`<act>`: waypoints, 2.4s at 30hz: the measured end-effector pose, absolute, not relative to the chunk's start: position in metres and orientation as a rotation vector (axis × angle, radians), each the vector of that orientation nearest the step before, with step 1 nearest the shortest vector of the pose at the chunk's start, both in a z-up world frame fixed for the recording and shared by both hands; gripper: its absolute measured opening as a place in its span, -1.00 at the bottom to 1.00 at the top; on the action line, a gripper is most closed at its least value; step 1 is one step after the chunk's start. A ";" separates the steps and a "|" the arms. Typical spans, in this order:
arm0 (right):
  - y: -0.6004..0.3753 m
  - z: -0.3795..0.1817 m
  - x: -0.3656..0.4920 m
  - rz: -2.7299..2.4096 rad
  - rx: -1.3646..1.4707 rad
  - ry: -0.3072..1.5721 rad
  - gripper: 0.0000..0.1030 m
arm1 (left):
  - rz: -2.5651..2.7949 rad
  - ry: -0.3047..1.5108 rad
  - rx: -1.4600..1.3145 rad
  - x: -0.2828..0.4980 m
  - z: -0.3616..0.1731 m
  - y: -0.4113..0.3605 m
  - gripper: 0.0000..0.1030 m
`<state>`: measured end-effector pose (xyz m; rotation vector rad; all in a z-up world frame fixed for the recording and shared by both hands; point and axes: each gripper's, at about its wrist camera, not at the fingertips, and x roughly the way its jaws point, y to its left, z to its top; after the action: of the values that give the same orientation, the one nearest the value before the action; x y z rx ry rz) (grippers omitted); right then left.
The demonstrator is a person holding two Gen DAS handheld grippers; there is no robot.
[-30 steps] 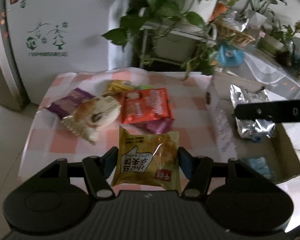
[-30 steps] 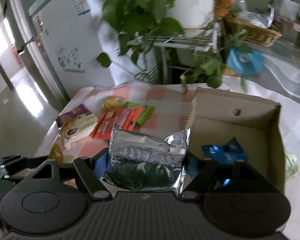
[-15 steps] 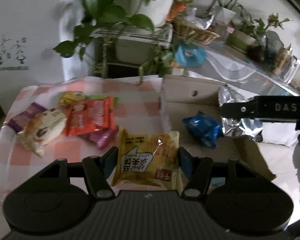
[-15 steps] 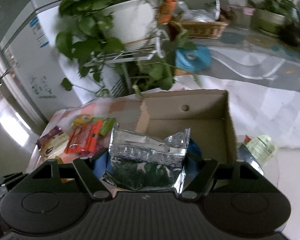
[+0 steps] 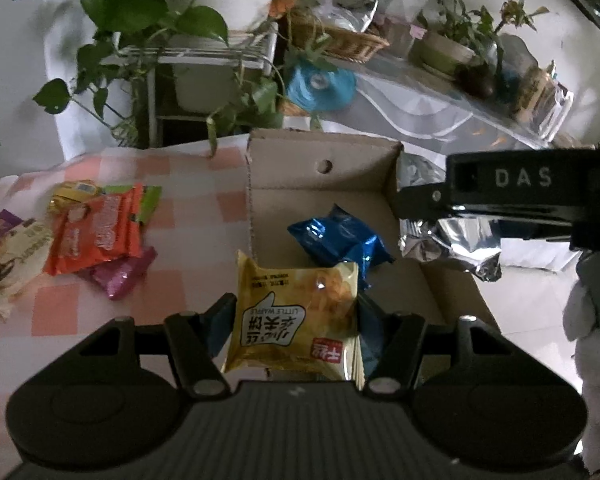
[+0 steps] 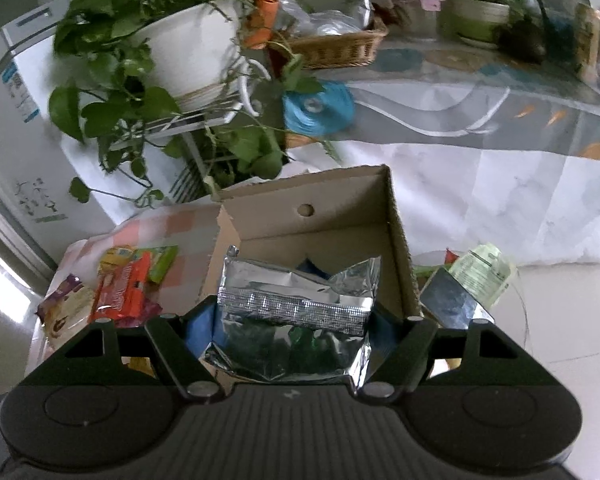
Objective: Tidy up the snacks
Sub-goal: 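Carry both packets into the cardboard box and open both grippers, then withdraw both grippers from the box back over the snack pile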
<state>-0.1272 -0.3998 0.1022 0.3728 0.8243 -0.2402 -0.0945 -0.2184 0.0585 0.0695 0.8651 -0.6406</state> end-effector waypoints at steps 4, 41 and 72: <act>-0.403 0.098 -0.126 -0.265 0.386 0.838 0.64 | -0.661 0.873 0.086 -0.095 0.054 -0.230 0.31; -0.357 0.099 -0.091 -0.097 0.340 0.825 0.92 | -0.505 0.886 0.143 -0.066 0.046 -0.127 0.72; -0.281 0.082 -0.012 0.126 0.332 0.805 0.98 | -0.346 0.816 0.264 0.025 0.014 -0.035 0.73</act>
<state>-0.0117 -0.2807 0.0818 0.3323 0.8046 0.1263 0.0252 -0.0351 0.0141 0.2642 0.8159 -0.3458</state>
